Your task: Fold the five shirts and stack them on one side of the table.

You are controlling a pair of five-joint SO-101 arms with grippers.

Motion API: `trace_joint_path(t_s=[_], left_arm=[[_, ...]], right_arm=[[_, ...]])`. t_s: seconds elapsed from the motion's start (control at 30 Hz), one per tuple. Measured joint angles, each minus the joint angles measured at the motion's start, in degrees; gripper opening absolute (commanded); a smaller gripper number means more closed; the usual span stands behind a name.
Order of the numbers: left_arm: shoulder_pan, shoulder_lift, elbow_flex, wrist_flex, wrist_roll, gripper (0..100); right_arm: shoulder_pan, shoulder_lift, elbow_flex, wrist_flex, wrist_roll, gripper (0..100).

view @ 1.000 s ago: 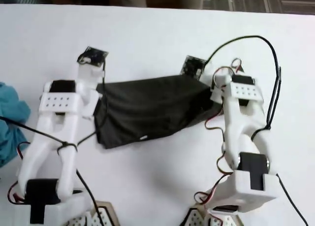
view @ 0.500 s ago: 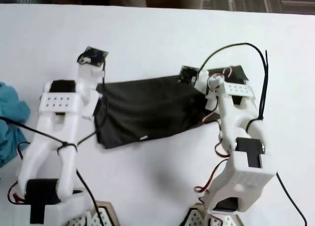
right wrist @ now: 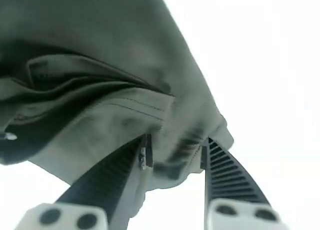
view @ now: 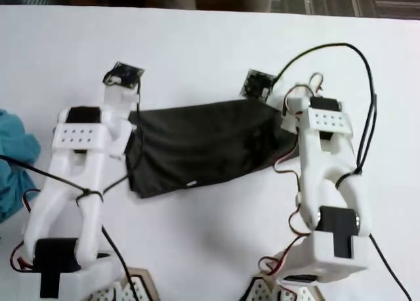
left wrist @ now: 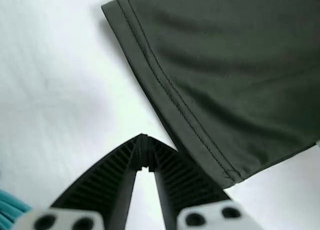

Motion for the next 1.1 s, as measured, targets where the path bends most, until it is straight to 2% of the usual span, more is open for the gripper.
trace_joint_path(t_s=[0.1,0.2,0.23,0.3,0.37,0.63,0.8,1.1], left_arm=[[0.0,0.0,0.0,0.0,0.0,3],[0.0,0.0,0.0,0.0,0.0,3],[0.0,0.0,0.0,0.0,0.0,3],[0.1,0.0,0.0,0.0,0.0,3],[0.1,0.0,0.0,0.0,0.0,3],[0.1,0.0,0.0,0.0,-0.4,3],[0.1,0.0,0.0,0.0,-1.8,3],[0.1,0.0,0.0,0.0,-1.8,3]], right_arm=[[0.0,-1.7,0.0,1.0,-0.3,16.3],[0.4,-4.8,0.0,6.8,-4.1,15.4],[0.3,-6.2,0.0,9.7,-5.5,12.5],[-0.7,-9.1,0.4,15.5,-7.2,0.4],[-1.9,-11.3,3.2,17.2,-7.8,2.9],[-2.0,-11.2,18.4,8.3,-8.4,2.2],[-2.2,-10.4,18.5,7.1,-8.4,2.2],[-10.0,-9.9,16.4,6.5,-12.8,2.2]])
